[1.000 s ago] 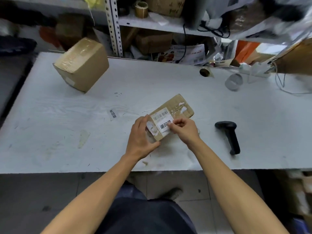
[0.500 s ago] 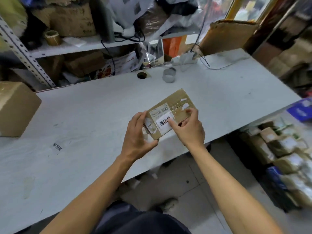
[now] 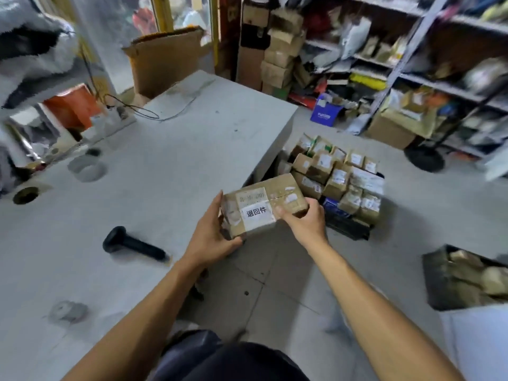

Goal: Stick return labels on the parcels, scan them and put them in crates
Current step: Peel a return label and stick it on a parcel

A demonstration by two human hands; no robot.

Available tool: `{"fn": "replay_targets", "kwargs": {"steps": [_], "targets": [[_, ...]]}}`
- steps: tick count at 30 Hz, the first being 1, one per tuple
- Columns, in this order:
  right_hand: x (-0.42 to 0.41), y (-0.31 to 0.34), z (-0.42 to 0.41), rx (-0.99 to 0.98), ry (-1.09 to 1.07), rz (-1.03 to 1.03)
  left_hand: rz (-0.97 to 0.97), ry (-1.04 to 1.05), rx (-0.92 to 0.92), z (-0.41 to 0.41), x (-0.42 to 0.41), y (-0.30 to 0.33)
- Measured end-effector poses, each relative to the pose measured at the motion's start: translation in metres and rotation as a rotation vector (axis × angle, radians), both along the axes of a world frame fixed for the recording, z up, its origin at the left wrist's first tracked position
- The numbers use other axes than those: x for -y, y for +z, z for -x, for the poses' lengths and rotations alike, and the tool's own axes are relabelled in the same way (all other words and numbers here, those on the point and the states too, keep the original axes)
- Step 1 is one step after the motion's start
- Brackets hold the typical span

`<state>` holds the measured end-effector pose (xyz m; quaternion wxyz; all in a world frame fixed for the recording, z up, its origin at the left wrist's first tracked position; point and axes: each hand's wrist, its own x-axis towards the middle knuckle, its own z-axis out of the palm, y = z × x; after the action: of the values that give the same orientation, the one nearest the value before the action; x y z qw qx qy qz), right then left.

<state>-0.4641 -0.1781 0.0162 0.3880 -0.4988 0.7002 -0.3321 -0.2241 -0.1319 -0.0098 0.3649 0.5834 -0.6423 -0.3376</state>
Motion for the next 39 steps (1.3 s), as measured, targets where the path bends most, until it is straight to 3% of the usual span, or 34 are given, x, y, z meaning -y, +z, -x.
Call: {"fn": "replay_targets", "kwargs": {"steps": [4, 11, 19, 24, 36, 39], "targets": [[0.0, -0.02, 0.056, -0.012, -0.126, -0.036, -0.085, -0.162, -0.025, 0.046, 0.038, -0.014], [0.028, -0.055, 0.106, 0.007, -0.244, -0.177, -0.333, -0.198, -0.101, 0.103, 0.104, -0.054], [0.172, -0.076, 0.166, -0.074, -0.21, -0.28, -0.479, -0.234, -0.002, 0.16, 0.24, -0.096], [0.26, -0.078, 0.187, -0.111, -0.16, -0.354, -0.532, -0.136, -0.009, 0.195, 0.313, -0.106], [0.406, -0.137, 0.235, 0.107, -0.09, -0.593, -0.619, 0.282, -0.166, 0.289, 0.476, -0.127], [0.457, -0.157, 0.259, 0.133, -0.049, -0.641, -0.637, 0.347, -0.088, 0.32, 0.536, -0.147]]}}
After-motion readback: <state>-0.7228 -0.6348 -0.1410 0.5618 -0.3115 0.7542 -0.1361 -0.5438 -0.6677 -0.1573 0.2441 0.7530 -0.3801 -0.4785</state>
